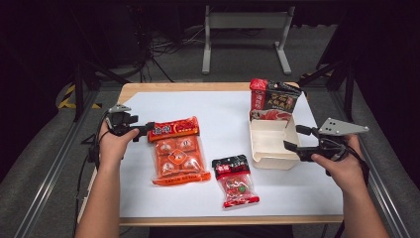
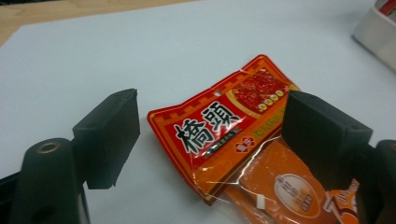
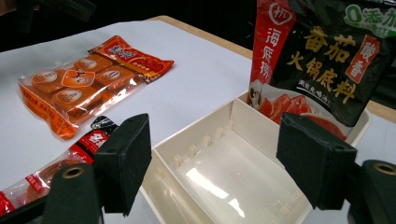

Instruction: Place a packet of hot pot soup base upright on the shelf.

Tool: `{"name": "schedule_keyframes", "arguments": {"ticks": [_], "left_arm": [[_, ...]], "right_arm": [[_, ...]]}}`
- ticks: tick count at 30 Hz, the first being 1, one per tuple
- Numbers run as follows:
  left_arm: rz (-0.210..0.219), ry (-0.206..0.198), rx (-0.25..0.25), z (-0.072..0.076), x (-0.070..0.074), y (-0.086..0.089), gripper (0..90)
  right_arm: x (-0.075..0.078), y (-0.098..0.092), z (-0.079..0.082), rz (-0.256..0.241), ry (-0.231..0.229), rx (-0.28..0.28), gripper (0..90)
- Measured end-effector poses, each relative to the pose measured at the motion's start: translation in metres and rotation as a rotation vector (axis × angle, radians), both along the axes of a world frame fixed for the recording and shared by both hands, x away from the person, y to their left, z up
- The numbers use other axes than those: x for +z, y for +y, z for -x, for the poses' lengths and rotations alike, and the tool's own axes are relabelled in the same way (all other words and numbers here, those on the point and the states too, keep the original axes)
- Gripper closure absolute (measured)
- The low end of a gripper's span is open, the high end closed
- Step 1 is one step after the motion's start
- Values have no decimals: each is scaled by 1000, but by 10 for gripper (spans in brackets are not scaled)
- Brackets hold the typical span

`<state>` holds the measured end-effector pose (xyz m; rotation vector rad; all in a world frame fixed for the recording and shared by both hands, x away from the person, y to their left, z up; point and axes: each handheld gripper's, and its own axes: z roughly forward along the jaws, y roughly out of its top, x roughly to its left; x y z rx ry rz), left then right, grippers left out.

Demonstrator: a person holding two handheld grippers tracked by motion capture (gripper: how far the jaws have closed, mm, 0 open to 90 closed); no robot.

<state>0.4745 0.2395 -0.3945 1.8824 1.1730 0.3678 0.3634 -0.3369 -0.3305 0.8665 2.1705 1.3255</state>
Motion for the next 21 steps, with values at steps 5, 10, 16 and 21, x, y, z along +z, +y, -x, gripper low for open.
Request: {"name": "schedule_keyframes", "arguments": {"ticks": [5, 10, 16, 21], "left_arm": [[49, -3, 18, -9, -15, -1, 234], [42, 30, 34, -17, -28, 2, 233], [48, 60, 44, -24, -39, 3, 251], [49, 88, 39, -28, -46, 5, 278]], "right_arm": [[-3, 2, 0, 9, 8, 0, 269], [-6, 4, 0, 23, 14, 4, 266], [-10, 8, -2, 32, 25, 10, 266], [-14, 12, -3, 44, 37, 18, 263]]}}
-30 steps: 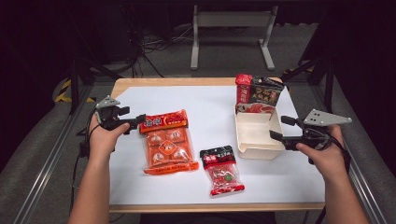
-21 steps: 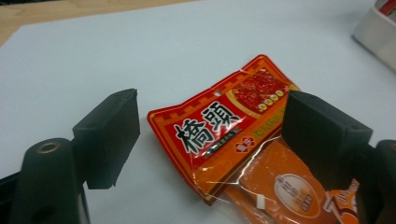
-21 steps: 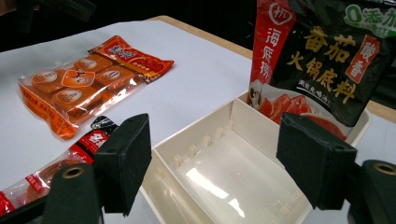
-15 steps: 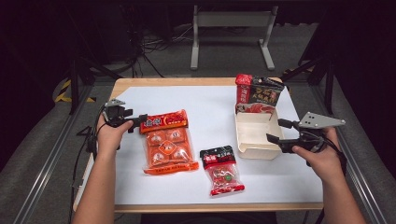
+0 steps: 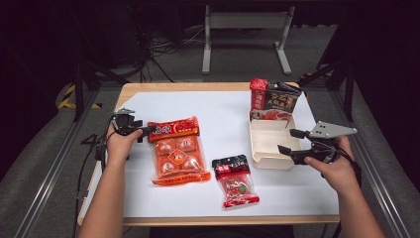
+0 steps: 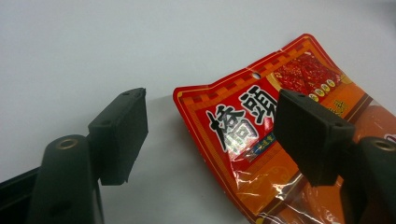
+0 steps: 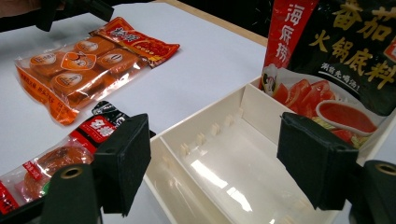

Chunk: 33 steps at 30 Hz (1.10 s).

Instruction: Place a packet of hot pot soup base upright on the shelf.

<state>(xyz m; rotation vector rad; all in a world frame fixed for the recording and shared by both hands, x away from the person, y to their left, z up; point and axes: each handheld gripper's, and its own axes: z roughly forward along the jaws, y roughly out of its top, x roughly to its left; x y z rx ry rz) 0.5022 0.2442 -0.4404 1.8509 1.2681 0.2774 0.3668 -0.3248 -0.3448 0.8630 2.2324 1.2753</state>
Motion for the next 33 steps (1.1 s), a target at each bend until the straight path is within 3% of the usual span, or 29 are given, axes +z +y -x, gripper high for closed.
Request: {"name": "schedule_keyframes", "arguments": {"ticks": [10, 18, 21, 24, 29, 33], "left_arm": [[26, 26, -7, -4, -6, -2, 308], [46, 85, -27, -7, -12, -2, 373], [51, 87, -31, -8, -14, -2, 392], [66, 97, -27, -8, -13, -2, 412], [118, 117, -62, -8, -15, -7, 474], [124, 126, -67, -8, -15, -10, 522]], "right_arm": [[-6, 7, -2, 18, 13, 17, 261], [-6, 8, -1, 20, 12, 21, 260], [-6, 8, -1, 22, 14, 20, 261], [-7, 8, -1, 22, 14, 21, 261], [-10, 11, -3, 36, 22, 24, 261], [-10, 12, -2, 37, 22, 27, 261]]}}
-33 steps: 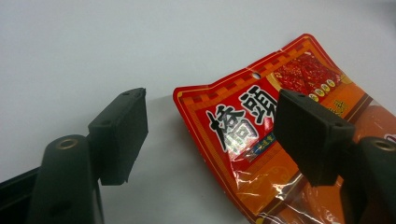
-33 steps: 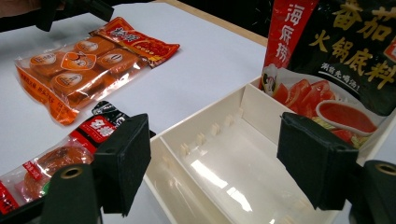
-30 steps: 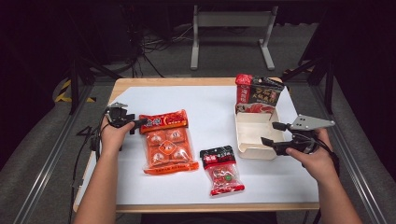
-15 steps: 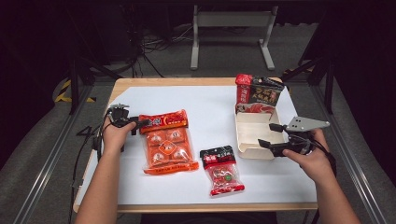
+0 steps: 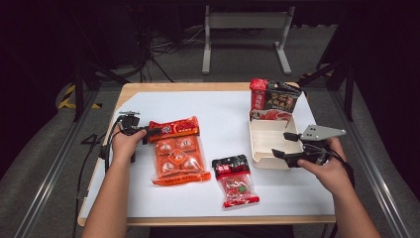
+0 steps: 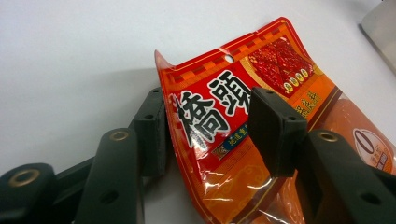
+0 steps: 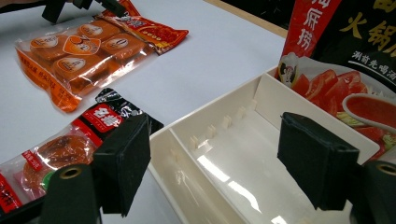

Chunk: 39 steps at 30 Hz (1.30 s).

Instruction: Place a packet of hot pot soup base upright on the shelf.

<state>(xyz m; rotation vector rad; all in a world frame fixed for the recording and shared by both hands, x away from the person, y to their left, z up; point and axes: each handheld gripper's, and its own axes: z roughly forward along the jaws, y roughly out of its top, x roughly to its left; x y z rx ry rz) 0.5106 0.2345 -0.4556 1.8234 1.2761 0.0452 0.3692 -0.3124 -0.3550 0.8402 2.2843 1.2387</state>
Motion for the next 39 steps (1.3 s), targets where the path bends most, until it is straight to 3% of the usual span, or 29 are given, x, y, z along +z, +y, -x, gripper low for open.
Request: {"name": "schedule_keyframes", "arguments": {"ticks": [8, 12, 15, 19, 28, 33, 39], "left_arm": [[-15, -8, -21, 3, 3, -5, 581], [8, 2, -5, 2, -1, -4, 728], [-12, -17, -17, 2, 0, -7, 808], [-1, -36, -27, 5, 5, -7, 888], [23, -92, -36, 12, 11, -6, 900], [8, -122, -35, 18, 23, -8, 900], [34, -151, -32, 25, 36, -6, 900]], "right_arm": [[-2, 0, -1, 3, 5, 1, 259], [-2, 2, -1, 6, 6, 7, 257], [-2, 2, -1, 5, 8, 7, 256], [-3, 1, -1, 2, 12, 4, 257], [-2, 2, 0, -2, 10, 7, 272], [-1, 1, 0, -13, 21, 16, 321], [1, 1, 1, -24, 25, 31, 384]]}}
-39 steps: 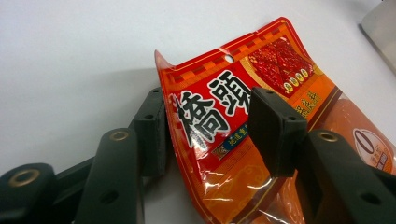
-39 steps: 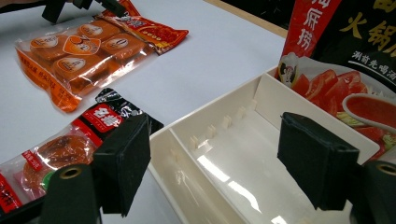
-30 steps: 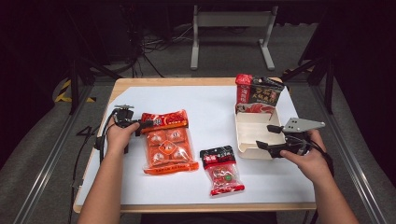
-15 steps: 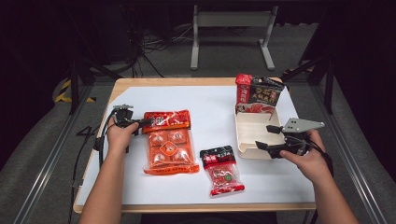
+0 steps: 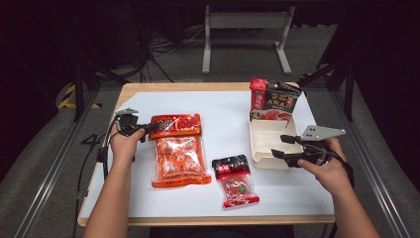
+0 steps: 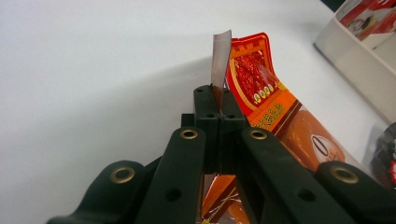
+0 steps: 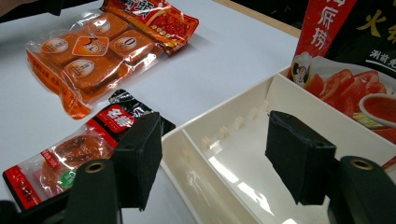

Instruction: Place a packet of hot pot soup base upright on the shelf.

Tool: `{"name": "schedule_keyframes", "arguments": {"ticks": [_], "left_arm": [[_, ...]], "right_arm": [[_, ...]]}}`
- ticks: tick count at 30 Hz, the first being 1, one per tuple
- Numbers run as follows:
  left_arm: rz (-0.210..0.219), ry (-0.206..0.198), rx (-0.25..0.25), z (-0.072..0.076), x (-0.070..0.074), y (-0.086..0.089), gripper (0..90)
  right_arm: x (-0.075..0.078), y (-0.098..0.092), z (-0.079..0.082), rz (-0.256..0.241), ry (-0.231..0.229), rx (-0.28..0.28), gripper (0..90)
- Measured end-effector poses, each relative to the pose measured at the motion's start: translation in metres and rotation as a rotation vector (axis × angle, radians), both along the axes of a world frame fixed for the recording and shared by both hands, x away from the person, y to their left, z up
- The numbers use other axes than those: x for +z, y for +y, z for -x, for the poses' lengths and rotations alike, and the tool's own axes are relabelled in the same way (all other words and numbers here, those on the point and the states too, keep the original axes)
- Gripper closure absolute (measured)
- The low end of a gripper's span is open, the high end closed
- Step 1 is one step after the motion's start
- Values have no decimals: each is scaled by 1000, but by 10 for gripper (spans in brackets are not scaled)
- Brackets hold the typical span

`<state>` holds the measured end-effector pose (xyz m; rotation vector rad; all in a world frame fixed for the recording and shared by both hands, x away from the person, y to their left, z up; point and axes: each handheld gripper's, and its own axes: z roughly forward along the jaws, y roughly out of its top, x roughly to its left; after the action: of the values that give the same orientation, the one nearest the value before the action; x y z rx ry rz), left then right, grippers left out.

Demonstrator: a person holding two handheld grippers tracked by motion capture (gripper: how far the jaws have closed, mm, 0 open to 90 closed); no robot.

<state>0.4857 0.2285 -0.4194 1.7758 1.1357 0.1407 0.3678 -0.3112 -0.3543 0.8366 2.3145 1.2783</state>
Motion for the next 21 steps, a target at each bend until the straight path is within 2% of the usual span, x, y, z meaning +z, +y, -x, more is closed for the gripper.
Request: {"name": "schedule_keyframes", "arguments": {"ticks": [6, 8, 12, 19, 21], "left_arm": [[32, -42, -3, 8, 15, 2, 900], [33, -46, -5, 10, 18, 2, 900], [76, -44, -7, 14, 24, 6, 900], [99, -77, -15, 22, 34, 7, 900], [94, -94, -24, 27, 40, 6, 900]], "right_arm": [[3, 2, 1, 6, -3, 10, 434], [3, 2, 1, 7, -3, 13, 440], [4, 5, 2, 16, -3, 20, 452], [8, 11, 4, 15, -4, 37, 479], [9, 13, 5, 16, -6, 43, 489]]}}
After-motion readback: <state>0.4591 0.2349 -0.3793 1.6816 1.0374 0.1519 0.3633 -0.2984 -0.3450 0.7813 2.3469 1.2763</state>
